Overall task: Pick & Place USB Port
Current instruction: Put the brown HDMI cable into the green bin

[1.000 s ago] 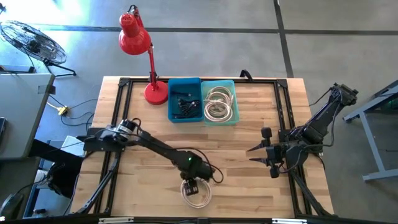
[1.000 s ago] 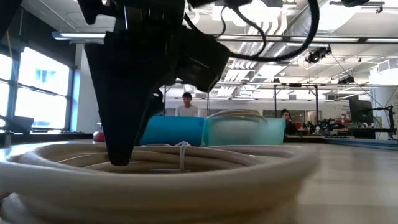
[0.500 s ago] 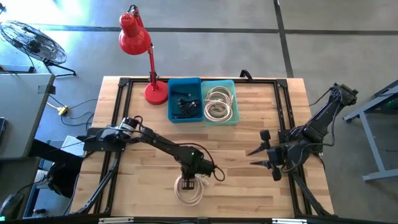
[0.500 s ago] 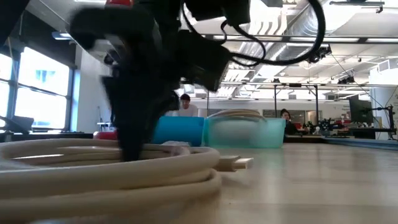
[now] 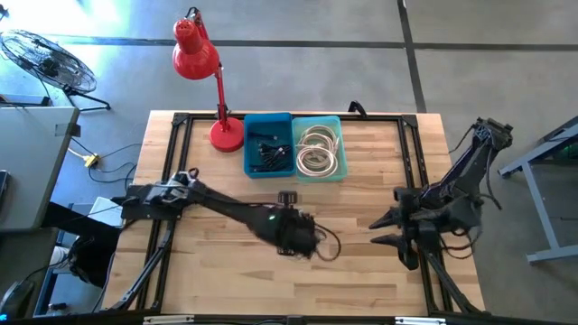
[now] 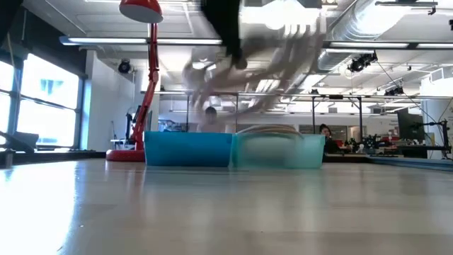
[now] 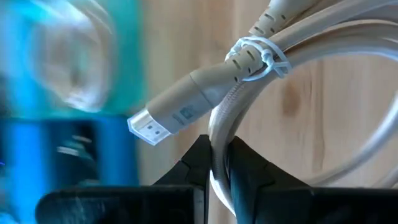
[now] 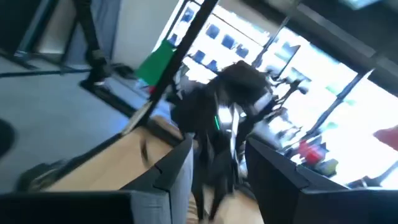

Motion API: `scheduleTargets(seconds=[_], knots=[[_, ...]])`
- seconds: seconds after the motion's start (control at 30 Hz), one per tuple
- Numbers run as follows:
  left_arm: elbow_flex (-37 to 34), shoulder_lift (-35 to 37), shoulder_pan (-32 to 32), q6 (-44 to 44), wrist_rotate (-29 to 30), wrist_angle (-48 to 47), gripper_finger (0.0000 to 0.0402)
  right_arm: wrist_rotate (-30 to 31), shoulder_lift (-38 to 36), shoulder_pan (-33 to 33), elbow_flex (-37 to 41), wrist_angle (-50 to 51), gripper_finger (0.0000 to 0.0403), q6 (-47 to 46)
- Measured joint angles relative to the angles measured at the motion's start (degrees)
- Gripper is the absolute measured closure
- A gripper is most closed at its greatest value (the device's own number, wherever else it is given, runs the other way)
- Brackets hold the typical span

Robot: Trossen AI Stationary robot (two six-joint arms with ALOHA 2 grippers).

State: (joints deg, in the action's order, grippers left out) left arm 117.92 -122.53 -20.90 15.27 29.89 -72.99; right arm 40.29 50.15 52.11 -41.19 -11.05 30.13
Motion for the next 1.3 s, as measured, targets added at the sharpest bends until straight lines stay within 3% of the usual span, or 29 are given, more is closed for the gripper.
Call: scheduleTargets(seconds=[0.17,0.3,0.47,0.63,1.1,1.3], knots=[[16.94,1.43,-8.61,0.05,21.37,-6.7,0.0373,3.63,0.0,3.69,0.0,-5.44,0.0274,9.19],[12.35,6.75,-15.46,-8.5,39.92,4.93,0.0373,5.33,0.02,3.84,0.0,-6.03,0.0281,10.89],[11.66,7.85,-19.42,-15.86,52.8,11.77,0.0374,-0.57,0.04,1.74,0.0,-6.61,0.0281,11.53],[11.66,7.84,-17.49,-20.4,55.15,17.22,0.0374,-9.44,0.31,-0.63,0.0,-7.95,0.0281,12.38],[11.7,7.86,-10.53,-27.96,52.89,30.43,0.0374,-8.24,0.46,-10.31,0.0,-10.36,0.0281,4.38],[11.7,7.86,-10.13,-28.55,52.74,30.48,0.0374,-14.54,0.52,-14.93,0.0,-9.69,0.0263,1.53]])
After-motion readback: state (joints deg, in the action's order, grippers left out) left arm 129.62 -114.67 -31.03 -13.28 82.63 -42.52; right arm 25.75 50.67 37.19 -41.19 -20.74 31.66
